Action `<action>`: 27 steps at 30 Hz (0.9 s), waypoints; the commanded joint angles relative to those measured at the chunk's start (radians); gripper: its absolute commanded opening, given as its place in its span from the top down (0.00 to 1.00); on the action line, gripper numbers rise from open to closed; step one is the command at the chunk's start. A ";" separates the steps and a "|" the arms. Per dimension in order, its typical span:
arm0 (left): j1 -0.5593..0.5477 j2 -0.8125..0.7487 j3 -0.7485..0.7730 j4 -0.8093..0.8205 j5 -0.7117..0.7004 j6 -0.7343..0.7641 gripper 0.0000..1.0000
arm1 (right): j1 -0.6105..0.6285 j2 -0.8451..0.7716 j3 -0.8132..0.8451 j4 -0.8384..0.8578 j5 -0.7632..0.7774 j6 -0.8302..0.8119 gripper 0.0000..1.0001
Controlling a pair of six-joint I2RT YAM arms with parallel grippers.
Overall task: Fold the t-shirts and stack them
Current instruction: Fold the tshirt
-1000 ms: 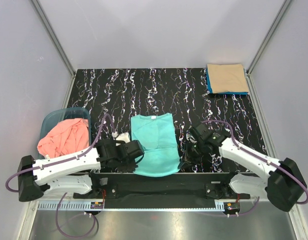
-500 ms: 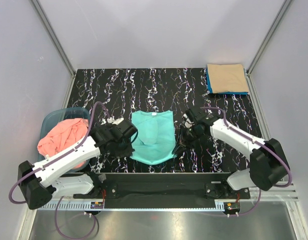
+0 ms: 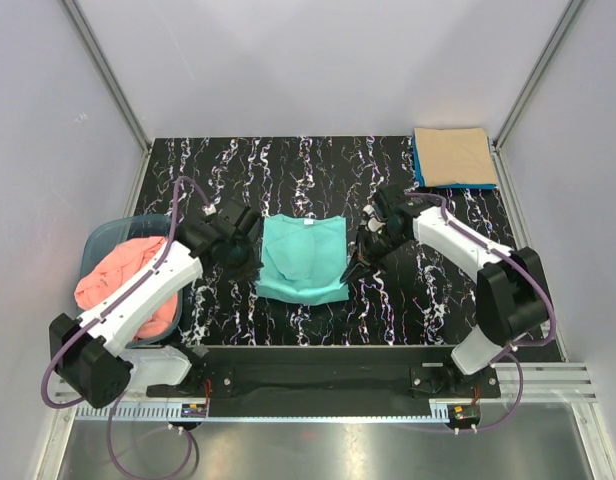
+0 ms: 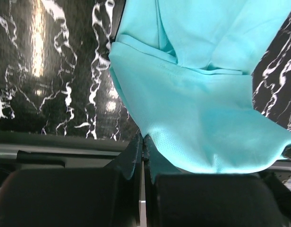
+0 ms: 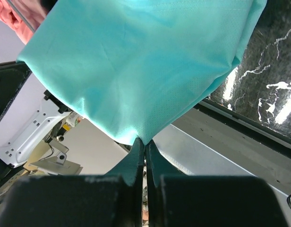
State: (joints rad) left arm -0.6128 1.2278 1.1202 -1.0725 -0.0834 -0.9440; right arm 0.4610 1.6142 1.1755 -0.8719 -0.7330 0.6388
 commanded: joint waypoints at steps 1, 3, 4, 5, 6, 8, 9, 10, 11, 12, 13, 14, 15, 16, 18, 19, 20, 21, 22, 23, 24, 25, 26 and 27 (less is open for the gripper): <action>0.041 0.036 0.088 0.046 0.053 0.074 1.00 | -0.019 0.036 0.090 -0.055 -0.068 -0.048 1.00; 0.061 0.061 0.108 0.051 0.063 0.091 1.00 | -0.031 0.064 0.128 -0.067 -0.080 -0.053 1.00; 0.068 0.067 0.119 0.052 0.069 0.096 1.00 | -0.035 0.073 0.142 -0.071 -0.097 -0.051 1.00; 0.083 0.076 0.134 0.057 0.074 0.100 1.00 | -0.041 0.094 0.154 -0.079 -0.108 -0.053 1.00; 0.091 0.091 0.144 0.059 0.077 0.111 1.00 | -0.051 0.104 0.177 -0.084 -0.120 -0.051 1.00; 0.108 0.110 0.173 0.060 0.095 0.122 1.00 | -0.059 0.131 0.200 -0.088 -0.132 -0.047 1.00; 0.116 0.125 0.181 0.062 0.106 0.129 1.00 | -0.068 0.144 0.223 -0.093 -0.138 -0.045 1.00; 0.122 0.134 0.190 0.063 0.114 0.132 1.00 | -0.071 0.154 0.234 -0.095 -0.155 -0.044 1.00; 0.136 0.144 0.200 0.066 0.117 0.134 1.00 | -0.074 0.173 0.245 -0.095 -0.161 -0.042 1.00; 0.142 0.162 0.220 0.066 0.125 0.143 1.00 | -0.077 0.182 0.266 -0.095 -0.166 -0.036 1.00; 0.146 0.173 0.233 0.066 0.128 0.146 1.00 | -0.085 0.191 0.277 -0.095 -0.174 -0.036 1.00; 0.157 0.183 0.243 0.066 0.132 0.151 1.00 | -0.087 0.210 0.288 -0.096 -0.177 -0.034 1.00; 0.162 0.205 0.262 0.065 0.135 0.158 1.00 | -0.091 0.219 0.308 -0.098 -0.181 -0.034 1.00; 0.168 0.214 0.265 0.065 0.140 0.160 1.00 | -0.097 0.228 0.315 -0.098 -0.190 -0.033 1.00; 0.186 0.243 0.277 0.074 0.158 0.166 1.00 | -0.102 0.249 0.332 -0.096 -0.192 -0.031 1.00; 0.191 0.252 0.288 0.080 0.160 0.169 1.00 | -0.110 0.266 0.340 -0.096 -0.195 -0.030 1.00; 0.202 0.263 0.297 0.080 0.163 0.172 1.00 | -0.111 0.273 0.345 -0.096 -0.197 -0.030 1.00; 0.206 0.281 0.306 0.077 0.168 0.180 1.00 | -0.113 0.276 0.355 -0.096 -0.197 -0.030 1.00; 0.209 0.288 0.320 0.074 0.168 0.185 1.00 | -0.114 0.280 0.360 -0.095 -0.200 -0.030 1.00; 0.214 0.294 0.325 0.069 0.169 0.188 1.00 | -0.114 0.286 0.365 -0.095 -0.200 -0.031 1.00; 0.217 0.297 0.325 0.069 0.168 0.197 1.00 | -0.114 0.286 0.362 -0.095 -0.201 -0.031 1.00; 0.217 0.294 0.320 0.068 0.166 0.201 1.00 | -0.114 0.286 0.360 -0.096 -0.200 -0.034 1.00; 0.217 0.292 0.308 0.068 0.163 0.208 1.00 | -0.114 0.280 0.354 -0.098 -0.197 -0.039 1.00; 0.219 0.285 0.299 0.065 0.159 0.215 1.00 | -0.114 0.274 0.334 -0.098 -0.195 -0.047 1.00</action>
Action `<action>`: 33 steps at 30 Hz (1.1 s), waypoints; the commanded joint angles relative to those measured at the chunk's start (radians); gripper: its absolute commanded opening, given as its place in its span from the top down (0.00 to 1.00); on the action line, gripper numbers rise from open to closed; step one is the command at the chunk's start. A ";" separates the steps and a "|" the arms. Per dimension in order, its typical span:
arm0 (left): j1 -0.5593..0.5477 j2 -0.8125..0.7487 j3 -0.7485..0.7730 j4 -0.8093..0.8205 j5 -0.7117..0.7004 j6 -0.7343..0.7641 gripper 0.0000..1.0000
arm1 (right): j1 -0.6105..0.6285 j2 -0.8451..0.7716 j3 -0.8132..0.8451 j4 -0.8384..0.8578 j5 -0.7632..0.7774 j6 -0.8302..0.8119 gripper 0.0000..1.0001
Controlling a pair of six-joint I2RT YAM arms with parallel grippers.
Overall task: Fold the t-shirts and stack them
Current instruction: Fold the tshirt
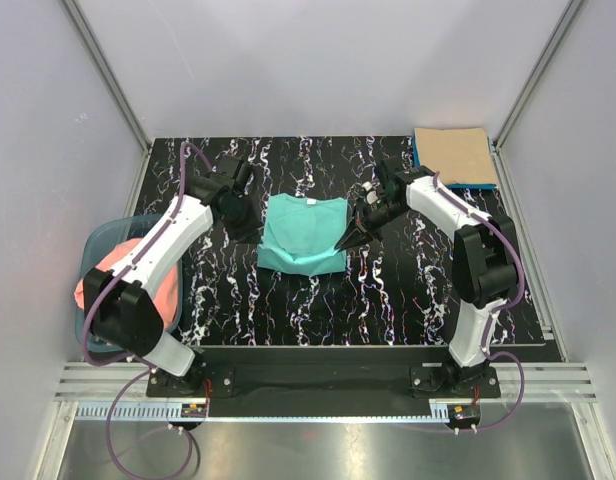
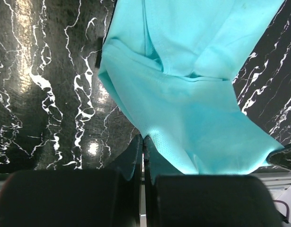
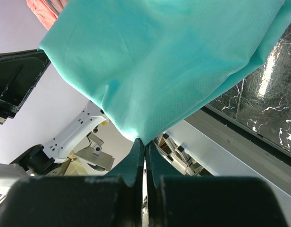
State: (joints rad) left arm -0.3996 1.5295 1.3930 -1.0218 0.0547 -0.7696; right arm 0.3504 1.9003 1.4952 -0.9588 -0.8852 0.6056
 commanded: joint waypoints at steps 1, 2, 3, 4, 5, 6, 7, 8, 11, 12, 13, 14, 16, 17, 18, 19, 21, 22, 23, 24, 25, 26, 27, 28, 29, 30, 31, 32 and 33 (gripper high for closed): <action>0.004 -0.020 0.015 0.014 0.022 0.046 1.00 | -0.004 -0.018 0.002 -0.011 -0.032 -0.020 1.00; 0.005 -0.028 -0.014 0.012 0.020 0.049 1.00 | -0.004 -0.041 -0.015 -0.012 -0.023 -0.027 1.00; 0.005 -0.048 -0.034 0.017 0.019 0.047 1.00 | -0.002 -0.053 -0.056 -0.012 -0.012 -0.041 1.00; 0.005 -0.063 -0.054 0.023 0.017 0.044 1.00 | -0.001 -0.084 -0.082 -0.009 0.009 -0.049 1.00; 0.005 -0.080 -0.083 0.028 0.017 0.039 1.00 | -0.002 -0.098 -0.110 -0.003 0.020 -0.055 1.00; 0.005 -0.119 -0.139 0.034 0.020 0.029 1.00 | 0.001 -0.115 -0.177 0.011 0.025 -0.058 1.00; 0.005 -0.143 -0.178 0.041 0.020 0.021 1.00 | 0.004 -0.128 -0.214 0.028 0.025 -0.055 1.00; 0.004 -0.166 -0.210 0.055 0.020 0.016 1.00 | 0.007 -0.153 -0.277 0.058 0.025 -0.052 1.00; 0.002 -0.256 -0.342 0.083 0.023 0.006 1.00 | 0.042 -0.190 -0.373 0.146 0.034 -0.012 1.00; 0.002 -0.267 -0.406 0.091 0.043 0.006 1.00 | 0.056 -0.198 -0.392 0.169 0.038 0.000 1.00; 0.004 -0.275 -0.432 0.104 0.054 0.004 1.00 | 0.090 -0.207 -0.409 0.211 0.040 0.017 1.00; 0.002 -0.290 -0.462 0.112 0.078 0.001 1.00 | 0.107 -0.211 -0.438 0.232 0.046 0.049 1.00; -0.004 -0.310 -0.531 0.143 0.088 -0.003 1.00 | 0.148 -0.234 -0.475 0.305 0.060 0.094 1.00; -0.007 -0.328 -0.548 0.147 0.088 -0.010 1.00 | 0.159 -0.244 -0.518 0.331 0.064 0.136 1.00; -0.010 -0.339 -0.564 0.152 0.091 -0.011 1.00 | 0.166 -0.254 -0.539 0.354 0.075 0.154 1.00; -0.013 -0.347 -0.596 0.161 0.091 -0.011 1.00 | 0.174 -0.273 -0.561 0.383 0.083 0.169 1.00; -0.018 -0.367 -0.626 0.169 0.091 -0.008 0.99 | 0.194 -0.293 -0.622 0.411 0.100 0.201 1.00; -0.021 -0.373 -0.656 0.175 0.089 -0.010 0.98 | 0.203 -0.309 -0.647 0.445 0.100 0.215 1.00; -0.021 -0.385 -0.673 0.174 0.089 -0.014 0.97 | 0.225 -0.317 -0.691 0.465 0.100 0.242 1.00; -0.021 -0.391 -0.689 0.178 0.089 -0.017 0.96 | 0.243 -0.326 -0.714 0.509 0.098 0.258 1.00; -0.021 -0.405 -0.713 0.178 0.086 -0.022 0.93 | 0.261 -0.328 -0.751 0.532 0.100 0.276 1.00; -0.021 -0.414 -0.723 0.178 0.074 -0.029 0.90 | 0.281 -0.326 -0.765 0.554 0.103 0.310 1.00; -0.021 -0.420 -0.730 0.174 0.062 -0.036 0.86 | 0.335 -0.323 -0.777 0.577 0.109 0.328 1.00; -0.021 -0.428 -0.736 0.157 0.045 -0.040 0.82 | 0.357 -0.311 -0.792 0.621 0.112 0.345 1.00; -0.021 -0.442 -0.735 0.146 0.013 -0.048 0.75 | 0.383 -0.305 -0.799 0.643 0.115 0.382 0.99; -0.021 -0.451 -0.727 0.116 -0.009 -0.051 0.70 | 0.421 -0.294 -0.802 0.681 0.120 0.397 0.97; -0.021 -0.466 -0.707 0.094 -0.033 -0.056 0.63 | 0.438 -0.290 -0.800 0.692 0.118 0.408 0.84; -0.021 -0.479 -0.694 0.069 -0.094 -0.066 0.54 | 0.450 -0.290 -0.796 0.696 0.120 0.419 0.79; -0.021 -0.489 -0.677 0.019 -0.122 -0.069 0.41 | 0.459 -0.297 -0.787 0.681 0.124 0.415 0.74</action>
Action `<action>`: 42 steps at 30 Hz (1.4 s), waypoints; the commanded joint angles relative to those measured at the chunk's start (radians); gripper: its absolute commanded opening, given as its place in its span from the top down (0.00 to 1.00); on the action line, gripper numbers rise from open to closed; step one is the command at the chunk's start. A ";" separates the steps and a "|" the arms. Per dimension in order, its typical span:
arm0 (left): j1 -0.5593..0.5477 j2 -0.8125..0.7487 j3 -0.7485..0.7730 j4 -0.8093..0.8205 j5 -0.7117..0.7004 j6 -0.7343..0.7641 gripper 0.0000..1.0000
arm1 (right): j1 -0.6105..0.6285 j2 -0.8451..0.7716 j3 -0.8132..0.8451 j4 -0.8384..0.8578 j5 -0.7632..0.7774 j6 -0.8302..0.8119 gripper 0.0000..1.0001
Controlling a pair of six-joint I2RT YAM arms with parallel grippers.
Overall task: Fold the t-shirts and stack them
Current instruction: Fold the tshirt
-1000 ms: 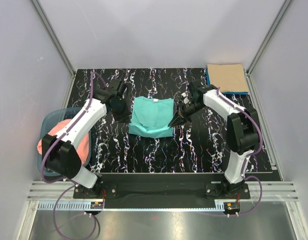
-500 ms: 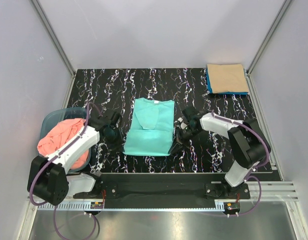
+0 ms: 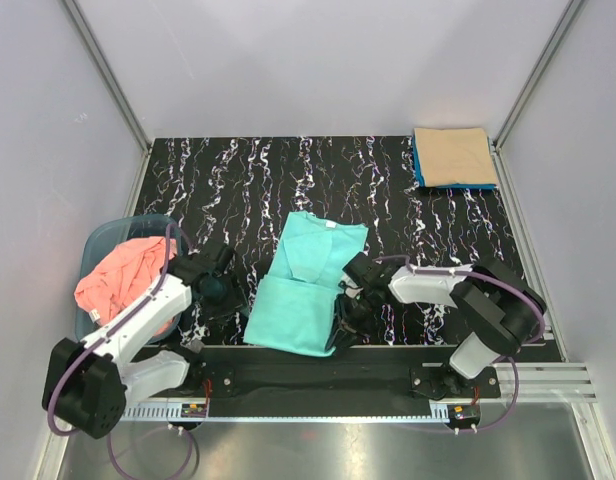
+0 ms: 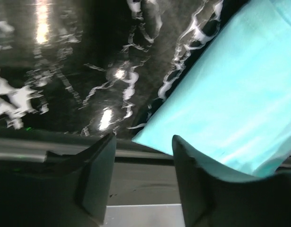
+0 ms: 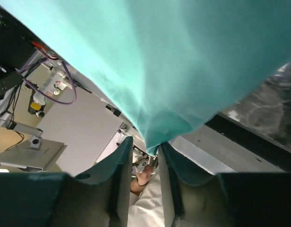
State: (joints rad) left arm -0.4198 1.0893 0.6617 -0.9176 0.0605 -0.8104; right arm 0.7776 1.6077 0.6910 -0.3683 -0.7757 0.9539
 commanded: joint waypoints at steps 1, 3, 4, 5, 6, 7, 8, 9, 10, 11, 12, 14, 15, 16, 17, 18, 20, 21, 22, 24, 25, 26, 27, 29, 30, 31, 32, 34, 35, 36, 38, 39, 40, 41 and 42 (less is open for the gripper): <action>-0.002 -0.075 0.090 -0.111 -0.155 -0.036 0.37 | 0.034 -0.014 0.050 0.063 0.022 0.034 0.63; -0.002 -0.101 0.119 -0.157 -0.183 -0.046 0.35 | 0.032 -0.032 0.112 -0.074 0.077 -0.030 0.50; -0.002 -0.126 0.134 -0.162 -0.171 -0.047 0.35 | 0.032 -0.040 0.199 -0.131 0.105 -0.112 0.46; -0.002 -0.135 0.136 -0.164 -0.127 -0.056 0.37 | 0.031 -0.031 0.250 -0.185 0.134 -0.162 0.39; -0.007 -0.141 0.134 -0.149 -0.098 -0.064 0.41 | 0.028 0.004 0.305 -0.290 0.200 -0.211 0.37; -0.014 -0.155 0.124 -0.132 -0.068 -0.072 0.42 | 0.023 0.030 0.417 -0.341 0.237 -0.259 0.37; -0.025 -0.160 0.115 -0.107 0.000 -0.088 0.43 | 0.020 0.061 0.479 -0.394 0.333 -0.344 0.36; -0.037 -0.158 0.105 -0.042 0.028 -0.098 0.44 | 0.019 0.127 0.540 -0.491 0.379 -0.383 0.36; -0.065 -0.146 0.090 -0.009 0.053 -0.113 0.46 | 0.012 0.159 0.653 -0.527 0.418 -0.449 0.36; -0.077 -0.129 0.092 0.012 0.052 -0.121 0.47 | 0.009 0.187 0.701 -0.558 0.474 -0.475 0.36; -0.098 -0.108 0.096 0.061 0.053 -0.122 0.48 | 0.000 0.228 0.740 -0.589 0.501 -0.489 0.36; -0.120 -0.020 0.124 0.141 0.059 -0.113 0.49 | -0.055 0.261 0.814 -0.601 0.510 -0.506 0.36; -0.137 0.015 0.148 0.163 0.058 -0.111 0.49 | -0.075 0.286 0.841 -0.600 0.506 -0.507 0.36; -0.146 0.087 0.160 0.183 0.061 -0.107 0.49 | -0.116 0.297 0.849 -0.595 0.510 -0.507 0.37; -0.157 0.124 0.176 0.200 0.061 -0.104 0.50 | -0.136 0.308 0.857 -0.589 0.510 -0.507 0.38; -0.172 0.197 0.208 0.224 0.058 -0.102 0.50 | -0.152 0.336 0.870 -0.578 0.506 -0.517 0.39; -0.178 0.268 0.236 0.238 0.044 -0.110 0.49 | -0.191 0.374 0.880 -0.554 0.498 -0.529 0.40; -0.178 0.329 0.260 0.241 0.044 -0.111 0.49 | -0.201 0.385 0.883 -0.546 0.495 -0.538 0.42; -0.178 0.362 0.277 0.238 0.024 -0.111 0.49 | -0.210 0.394 0.884 -0.540 0.495 -0.547 0.44; -0.178 0.426 0.315 0.229 0.016 -0.102 0.51 | -0.227 0.414 0.881 -0.541 0.495 -0.552 0.45; -0.178 0.440 0.329 0.224 0.010 -0.090 0.52 | -0.228 0.416 0.880 -0.546 0.487 -0.560 0.46; -0.178 0.445 0.343 0.208 0.003 -0.082 0.53 | -0.233 0.402 0.872 -0.547 0.483 -0.561 0.46; -0.181 0.429 0.355 0.204 0.001 -0.069 0.53 | -0.236 0.385 0.840 -0.543 0.480 -0.563 0.45; -0.182 0.391 0.354 0.197 -0.007 -0.023 0.51 | -0.239 0.321 0.791 -0.523 0.449 -0.569 0.42; -0.182 0.347 0.346 0.186 -0.008 -0.004 0.48 | -0.239 0.295 0.733 -0.518 0.443 -0.570 0.41; -0.182 0.328 0.343 0.165 -0.030 0.031 0.46 | -0.239 0.264 0.698 -0.511 0.438 -0.566 0.38; -0.177 0.314 0.342 0.113 -0.045 0.048 0.45 | -0.239 0.201 0.662 -0.494 0.423 -0.561 0.33; -0.157 0.290 0.339 0.047 -0.085 0.085 0.40 | -0.239 0.143 0.549 -0.471 0.388 -0.532 0.27; -0.134 0.284 0.332 0.014 -0.083 0.099 0.40 | -0.239 0.099 0.513 -0.440 0.375 -0.523 0.25; -0.125 0.271 0.316 0.008 -0.080 0.118 0.40 | -0.238 0.083 0.455 -0.423 0.366 -0.506 0.25; -0.113 0.248 0.285 0.009 -0.100 0.120 0.41 | -0.241 0.075 0.417 -0.370 0.355 -0.483 0.25; -0.111 0.230 0.276 0.016 -0.108 0.119 0.41 | -0.241 0.081 0.403 -0.356 0.358 -0.463 0.27; -0.103 0.227 0.270 0.022 -0.113 0.119 0.42 | -0.242 0.087 0.403 -0.345 0.377 -0.451 0.29; -0.094 0.225 0.269 0.029 -0.114 0.122 0.42 | -0.245 0.098 0.398 -0.307 0.380 -0.437 0.30; -0.091 0.228 0.274 0.031 -0.148 0.132 0.42 | -0.248 0.103 0.397 -0.285 0.385 -0.416 0.32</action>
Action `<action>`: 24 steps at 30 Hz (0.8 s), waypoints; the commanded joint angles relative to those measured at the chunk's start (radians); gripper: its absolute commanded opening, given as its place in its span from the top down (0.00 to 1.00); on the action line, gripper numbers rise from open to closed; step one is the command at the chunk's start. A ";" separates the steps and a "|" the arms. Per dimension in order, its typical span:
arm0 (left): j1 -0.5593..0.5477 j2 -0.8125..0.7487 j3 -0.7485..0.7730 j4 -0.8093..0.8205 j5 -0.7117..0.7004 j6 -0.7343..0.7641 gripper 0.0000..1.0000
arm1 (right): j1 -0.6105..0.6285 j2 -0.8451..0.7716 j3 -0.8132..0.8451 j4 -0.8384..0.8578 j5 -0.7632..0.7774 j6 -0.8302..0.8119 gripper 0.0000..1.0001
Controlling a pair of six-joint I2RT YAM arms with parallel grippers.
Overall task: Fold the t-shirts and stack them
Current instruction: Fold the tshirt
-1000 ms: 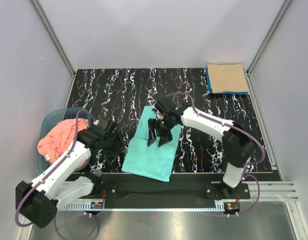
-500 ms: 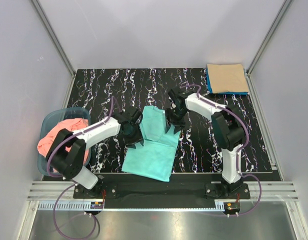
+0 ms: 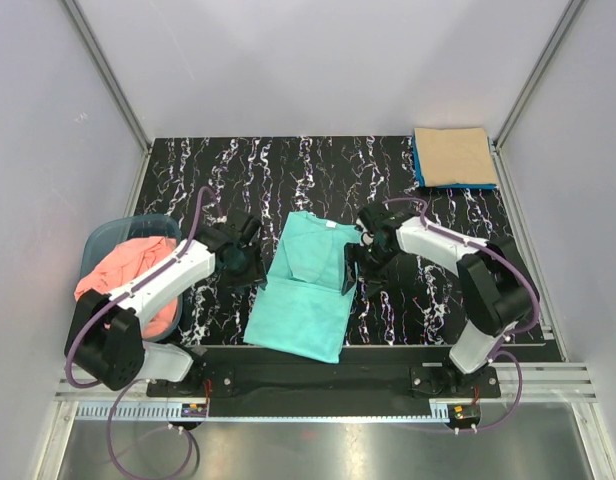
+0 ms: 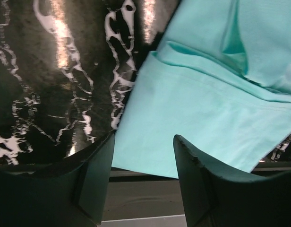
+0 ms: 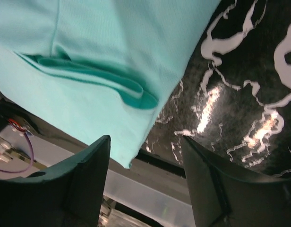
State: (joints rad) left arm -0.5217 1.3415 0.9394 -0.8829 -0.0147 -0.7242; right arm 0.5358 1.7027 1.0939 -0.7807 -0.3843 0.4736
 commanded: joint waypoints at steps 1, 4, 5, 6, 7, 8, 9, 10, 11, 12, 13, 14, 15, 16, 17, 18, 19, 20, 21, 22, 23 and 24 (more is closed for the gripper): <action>0.015 -0.021 0.001 0.004 -0.089 0.057 0.41 | -0.008 0.014 -0.006 0.165 -0.002 0.075 0.33; 0.041 -0.001 0.010 0.050 -0.100 0.118 0.37 | -0.016 0.057 0.015 0.184 0.028 0.074 0.38; 0.058 0.028 0.022 0.051 -0.094 0.133 0.38 | -0.029 0.084 0.035 0.166 0.039 0.068 0.41; 0.066 0.045 0.030 0.052 -0.079 0.159 0.39 | -0.037 0.093 0.043 0.156 0.048 0.056 0.43; 0.071 0.056 0.036 0.073 -0.068 0.173 0.40 | -0.045 0.106 0.050 0.146 0.062 0.050 0.45; 0.074 0.073 0.029 0.090 -0.056 0.201 0.41 | -0.057 0.110 0.063 0.141 0.067 0.034 0.45; 0.075 0.082 0.022 0.110 -0.022 0.209 0.41 | -0.063 0.117 0.070 0.136 0.074 0.025 0.45; 0.080 0.103 0.016 0.137 -0.005 0.213 0.40 | -0.068 0.135 0.093 0.118 0.079 0.014 0.45; 0.081 0.116 0.015 0.147 0.008 0.216 0.41 | -0.074 0.147 0.107 0.109 0.082 0.004 0.44; 0.081 0.126 0.013 0.154 0.009 0.210 0.41 | -0.079 0.158 0.121 0.101 0.085 -0.016 0.44; 0.081 0.134 0.012 0.165 0.030 0.204 0.41 | -0.079 0.182 0.135 0.091 0.094 -0.027 0.44; 0.081 0.140 0.006 0.171 0.030 0.188 0.41 | -0.080 0.196 0.159 0.087 0.099 -0.045 0.44; 0.081 0.136 0.003 0.177 0.025 0.178 0.41 | -0.082 0.212 0.175 0.087 0.102 -0.052 0.43; 0.081 0.118 -0.004 0.182 0.022 0.169 0.41 | -0.082 0.247 0.213 0.086 0.098 -0.061 0.44; 0.080 0.107 -0.005 0.183 0.021 0.149 0.41 | -0.082 0.265 0.231 0.089 0.093 -0.075 0.44; 0.081 0.094 -0.008 0.183 0.018 0.141 0.40 | -0.080 0.284 0.253 0.092 0.088 -0.078 0.45; 0.080 0.082 -0.011 0.179 0.018 0.135 0.39 | -0.082 0.323 0.276 0.096 0.084 -0.084 0.45; 0.081 0.065 -0.008 0.167 0.018 0.123 0.39 | -0.082 0.345 0.332 0.098 0.081 -0.096 0.46; 0.080 0.059 -0.008 0.147 -0.028 0.121 0.38 | -0.082 0.368 0.365 0.087 0.076 -0.102 0.48; 0.081 0.047 -0.007 0.139 -0.036 0.120 0.37 | -0.082 0.412 0.435 0.080 0.079 -0.108 0.48; 0.081 0.041 -0.007 0.131 -0.040 0.115 0.37 | -0.082 0.432 0.472 0.071 0.079 -0.127 0.48; 0.080 0.038 -0.010 0.128 -0.036 0.114 0.36 | -0.082 0.449 0.507 0.061 0.078 -0.136 0.48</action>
State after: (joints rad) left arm -0.4438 1.4300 0.9379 -0.7525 -0.0235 -0.5877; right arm 0.4553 2.0937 1.4982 -0.7258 -0.3298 0.4026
